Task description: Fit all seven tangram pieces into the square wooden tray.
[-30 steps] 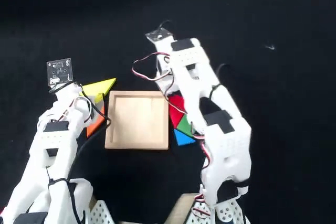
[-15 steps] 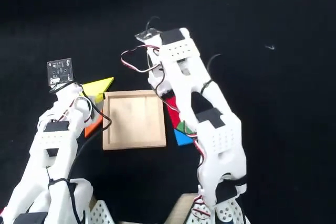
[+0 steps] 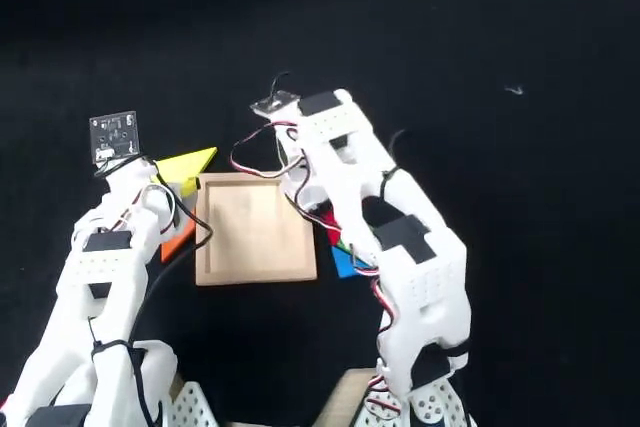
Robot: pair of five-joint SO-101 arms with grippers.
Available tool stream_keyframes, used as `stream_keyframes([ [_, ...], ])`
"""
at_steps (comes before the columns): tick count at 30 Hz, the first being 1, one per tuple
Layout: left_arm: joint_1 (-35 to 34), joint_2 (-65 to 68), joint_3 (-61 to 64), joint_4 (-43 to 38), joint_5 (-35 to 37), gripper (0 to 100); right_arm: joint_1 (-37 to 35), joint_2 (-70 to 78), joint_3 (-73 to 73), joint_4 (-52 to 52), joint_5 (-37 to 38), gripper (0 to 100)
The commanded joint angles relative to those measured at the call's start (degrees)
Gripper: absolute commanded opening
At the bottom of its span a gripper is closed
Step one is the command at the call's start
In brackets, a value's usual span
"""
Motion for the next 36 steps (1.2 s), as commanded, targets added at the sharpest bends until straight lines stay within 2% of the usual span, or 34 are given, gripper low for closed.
stream_keyframes([
  [1,0.7,-0.6,-1.1,-1.1,0.5,25,5.7,-3.6,-1.3,-1.9,0.4,1.1],
  [5,0.7,-0.4,-1.2,-1.1,0.5,25,9.7,-3.9,-2.9,-1.7,0.4,1.1],
  [10,0.7,-0.4,-1.4,-1.1,0.5,25,8.6,-6.5,-5.3,3.1,0.4,1.1],
  [17,0.7,-0.3,-1.5,-1.2,0.6,25,11.1,-23.6,-5.5,8.8,-1.0,1.1],
  [21,0.7,-0.3,-1.5,-1.2,0.6,25,14.5,-37.8,5.5,1.2,-3.0,1.1],
  [26,0.7,-0.3,-1.5,-1.2,0.6,25,14.5,-45.1,29.4,-20.1,-2.5,1.8],
  [28,0.7,-0.3,-1.5,-1.2,0.6,25,14.8,-44.4,33.0,-23.4,-2.5,7.2],
  [33,0.7,-0.3,-1.5,-1.2,0.6,25,15.6,-40.0,31.3,-19.9,-2.9,29.9],
  [36,0.7,-0.3,-1.5,-1.2,0.6,25,15.6,-37.3,29.5,-19.3,-2.9,30.4],
])
